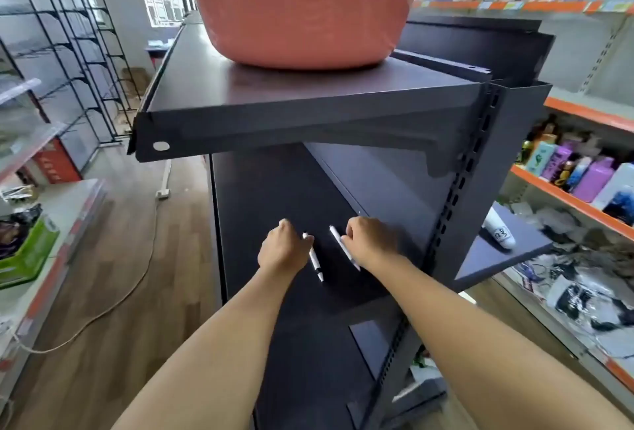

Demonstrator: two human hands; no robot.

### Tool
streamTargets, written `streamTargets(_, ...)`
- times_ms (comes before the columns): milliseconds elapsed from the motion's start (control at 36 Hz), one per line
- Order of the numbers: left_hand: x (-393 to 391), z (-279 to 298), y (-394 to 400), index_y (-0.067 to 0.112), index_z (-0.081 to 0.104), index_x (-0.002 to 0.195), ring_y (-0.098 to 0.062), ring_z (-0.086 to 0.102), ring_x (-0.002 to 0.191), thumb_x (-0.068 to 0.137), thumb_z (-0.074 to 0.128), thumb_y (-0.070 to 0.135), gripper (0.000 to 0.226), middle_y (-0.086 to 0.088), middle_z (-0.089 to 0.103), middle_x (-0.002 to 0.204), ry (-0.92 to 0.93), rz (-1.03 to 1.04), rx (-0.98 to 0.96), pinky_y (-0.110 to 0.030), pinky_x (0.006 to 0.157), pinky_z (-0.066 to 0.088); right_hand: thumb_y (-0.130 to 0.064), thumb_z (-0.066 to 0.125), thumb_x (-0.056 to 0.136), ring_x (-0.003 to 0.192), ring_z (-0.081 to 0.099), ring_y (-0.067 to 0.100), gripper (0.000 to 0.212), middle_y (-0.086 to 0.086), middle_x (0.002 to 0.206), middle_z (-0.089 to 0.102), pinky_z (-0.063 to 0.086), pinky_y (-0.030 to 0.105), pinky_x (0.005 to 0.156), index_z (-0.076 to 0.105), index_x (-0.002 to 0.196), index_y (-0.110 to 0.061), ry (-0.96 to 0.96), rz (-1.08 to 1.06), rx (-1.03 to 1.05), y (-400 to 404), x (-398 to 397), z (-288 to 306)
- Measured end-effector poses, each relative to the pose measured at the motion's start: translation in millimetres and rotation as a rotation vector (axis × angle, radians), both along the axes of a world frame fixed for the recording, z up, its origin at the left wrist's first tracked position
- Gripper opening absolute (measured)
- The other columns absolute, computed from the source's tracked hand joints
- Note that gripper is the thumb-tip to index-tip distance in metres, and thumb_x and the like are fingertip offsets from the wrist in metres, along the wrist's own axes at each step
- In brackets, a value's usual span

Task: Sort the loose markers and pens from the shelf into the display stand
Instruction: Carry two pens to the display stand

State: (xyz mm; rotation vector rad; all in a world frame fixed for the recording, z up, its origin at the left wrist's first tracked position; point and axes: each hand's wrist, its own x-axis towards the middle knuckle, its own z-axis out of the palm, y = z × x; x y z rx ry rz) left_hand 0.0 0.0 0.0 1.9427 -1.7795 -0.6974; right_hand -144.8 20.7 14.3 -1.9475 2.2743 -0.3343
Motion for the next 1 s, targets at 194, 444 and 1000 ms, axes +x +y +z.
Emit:
streamTargets(194,-9,-9,-12,0.014,0.045,0.066,-0.013,0.045,0.055,0.088,0.055,0.05,0.043,0.003,0.049,0.065,-0.219,-0.016,0.068,-0.024,0.046,0.03,-0.04,0.054,0.094,0.099,0.061,0.029,0.034,0.011,0.108,0.065,0.042,0.031,0.068,0.059,0.107,-0.009,-0.008,-0.098,0.029,-19,7,-15)
streamTargets(444,-9,-13,-14,0.016,0.045,0.069,-0.018,0.051,0.069,0.085,0.057,0.027,0.023,0.002,0.049,0.07,-0.271,-0.023,0.125,-0.024,0.048,0.032,-0.025,0.056,0.095,0.105,0.06,0.027,0.023,0.009,0.115,0.063,0.038,0.029,0.069,0.056,0.111,-0.009,0.047,-0.115,0.091,-23,14,-26)
streamTargets(1000,157,2,62,0.016,0.041,0.092,-0.029,0.05,0.082,0.1,0.039,0.02,0.009,-0.016,0.061,0.105,0.087,0.548,-0.34,-0.034,0.066,0.032,-0.026,0.049,0.096,0.079,0.059,0.021,0.014,0.002,0.095,0.059,0.033,0.029,0.056,0.048,0.092,-0.013,-0.353,0.132,-0.393,-3,122,-8)
